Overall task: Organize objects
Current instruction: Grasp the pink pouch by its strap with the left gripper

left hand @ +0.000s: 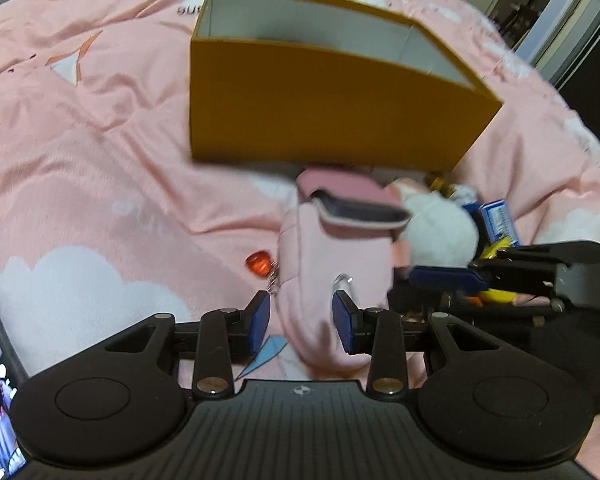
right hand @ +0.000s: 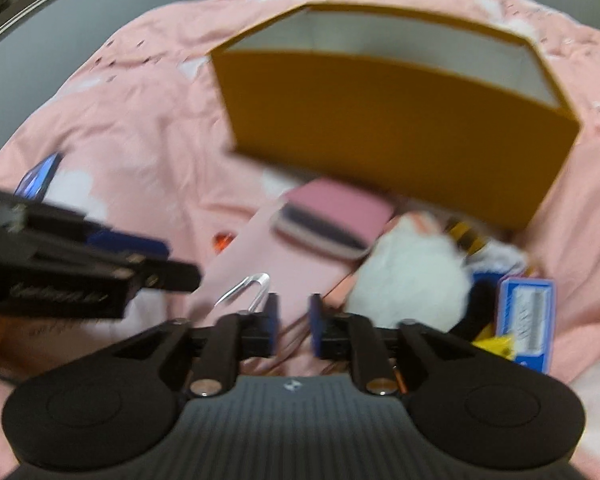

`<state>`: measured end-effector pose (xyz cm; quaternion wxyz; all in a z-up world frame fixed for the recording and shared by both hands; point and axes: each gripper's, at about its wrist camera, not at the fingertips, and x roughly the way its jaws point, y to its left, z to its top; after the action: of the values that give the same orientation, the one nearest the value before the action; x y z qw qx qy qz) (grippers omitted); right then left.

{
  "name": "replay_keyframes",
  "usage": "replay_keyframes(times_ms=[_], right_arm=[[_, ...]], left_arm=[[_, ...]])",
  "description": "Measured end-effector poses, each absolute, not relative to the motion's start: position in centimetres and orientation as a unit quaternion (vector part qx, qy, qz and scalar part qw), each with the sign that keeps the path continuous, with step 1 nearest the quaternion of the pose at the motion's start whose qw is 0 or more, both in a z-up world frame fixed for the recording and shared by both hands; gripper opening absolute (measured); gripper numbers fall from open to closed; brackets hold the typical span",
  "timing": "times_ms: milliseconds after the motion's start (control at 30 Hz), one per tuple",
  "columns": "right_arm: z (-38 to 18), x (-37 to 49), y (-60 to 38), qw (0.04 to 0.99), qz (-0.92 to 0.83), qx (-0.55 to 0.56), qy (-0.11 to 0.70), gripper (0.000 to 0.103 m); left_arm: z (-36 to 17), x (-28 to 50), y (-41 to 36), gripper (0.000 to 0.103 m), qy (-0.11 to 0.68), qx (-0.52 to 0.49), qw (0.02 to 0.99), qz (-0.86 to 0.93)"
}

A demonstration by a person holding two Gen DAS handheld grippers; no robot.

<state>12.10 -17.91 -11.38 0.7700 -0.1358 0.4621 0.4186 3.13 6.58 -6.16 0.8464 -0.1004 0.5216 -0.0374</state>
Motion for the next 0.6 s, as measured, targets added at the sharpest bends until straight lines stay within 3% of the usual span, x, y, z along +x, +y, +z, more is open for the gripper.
replay_keyframes(times_ms=[100,267,333,467,600], right_arm=[[-12.5,10.9,-17.3,0.74,0.439,-0.16,0.484,0.057],[-14.5,11.2,-16.3,0.703,0.448,-0.165,0.526,0.067],[-15.0,11.3,-15.9,0.697,0.448,-0.162,0.536,0.067],[-15.5,11.4,-15.7,0.702,0.44,-0.16,0.536,0.057],[-13.4,10.6,-16.6,0.734,0.442,-0.164,0.489,0.05]], left_arm=[[-6.1,3.0,6.9,0.043,0.521,-0.105,0.847,-0.033],[-6.1,2.9,7.2,0.043,0.514,-0.117,0.849,-0.032],[-6.0,2.9,7.3,0.043,0.511,-0.118,0.851,-0.033],[-5.6,2.7,7.5,0.043,0.501,-0.123,0.856,-0.034],[-4.8,2.5,7.9,0.043,0.486,-0.133,0.863,-0.043]])
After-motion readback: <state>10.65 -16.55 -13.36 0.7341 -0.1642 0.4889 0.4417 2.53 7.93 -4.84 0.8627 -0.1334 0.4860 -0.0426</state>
